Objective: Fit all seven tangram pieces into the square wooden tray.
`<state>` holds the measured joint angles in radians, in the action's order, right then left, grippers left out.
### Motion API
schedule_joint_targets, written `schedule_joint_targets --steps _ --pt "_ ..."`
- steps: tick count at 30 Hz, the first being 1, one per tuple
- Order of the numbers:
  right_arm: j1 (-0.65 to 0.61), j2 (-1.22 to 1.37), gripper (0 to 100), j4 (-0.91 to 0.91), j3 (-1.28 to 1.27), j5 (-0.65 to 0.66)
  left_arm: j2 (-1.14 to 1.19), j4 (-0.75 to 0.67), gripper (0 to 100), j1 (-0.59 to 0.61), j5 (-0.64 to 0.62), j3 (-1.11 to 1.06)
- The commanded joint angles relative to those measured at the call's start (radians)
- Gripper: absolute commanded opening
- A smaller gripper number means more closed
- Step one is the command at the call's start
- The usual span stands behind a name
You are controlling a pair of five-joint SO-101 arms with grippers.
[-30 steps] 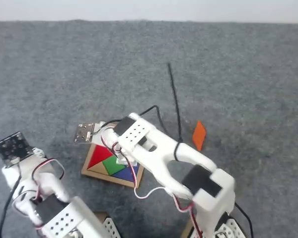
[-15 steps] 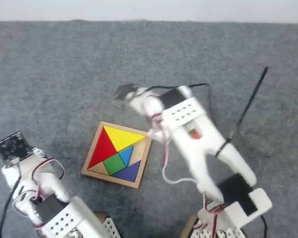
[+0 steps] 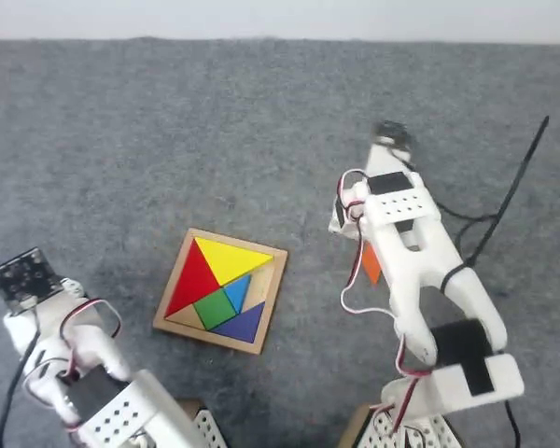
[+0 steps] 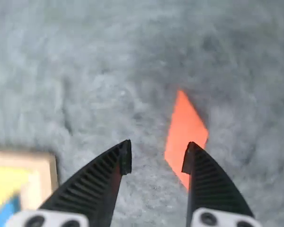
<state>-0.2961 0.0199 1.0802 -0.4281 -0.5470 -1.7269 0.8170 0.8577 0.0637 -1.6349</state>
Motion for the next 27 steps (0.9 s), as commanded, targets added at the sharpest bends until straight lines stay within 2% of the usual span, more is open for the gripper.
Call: schedule_joint_targets --steps 1,6,13,17,19,27 --pt "0.042 0.054 19.9 -0.001 0.046 -0.127 -0.014 -0.003 2 -0.006 0.015 0.008" --pt "0.09 0.17 19.8 0.061 0.14 -0.13 -0.014 -0.003 2 -0.006 0.015 0.008" --pt "0.09 0.4 18.4 0.099 0.305 -0.129 -0.014 -0.003 2 -0.006 0.015 0.008" --pt "0.094 0.489 7.6 0.242 0.446 -0.069 -0.014 -0.003 2 -0.006 0.015 0.008" --pt "0.094 0.504 7.4 0.308 0.497 -0.015 -0.014 -0.003 2 -0.006 0.015 0.008" --pt "0.093 0.504 6.9 0.498 0.609 -0.005 -0.014 -0.003 2 -0.006 0.015 0.008"
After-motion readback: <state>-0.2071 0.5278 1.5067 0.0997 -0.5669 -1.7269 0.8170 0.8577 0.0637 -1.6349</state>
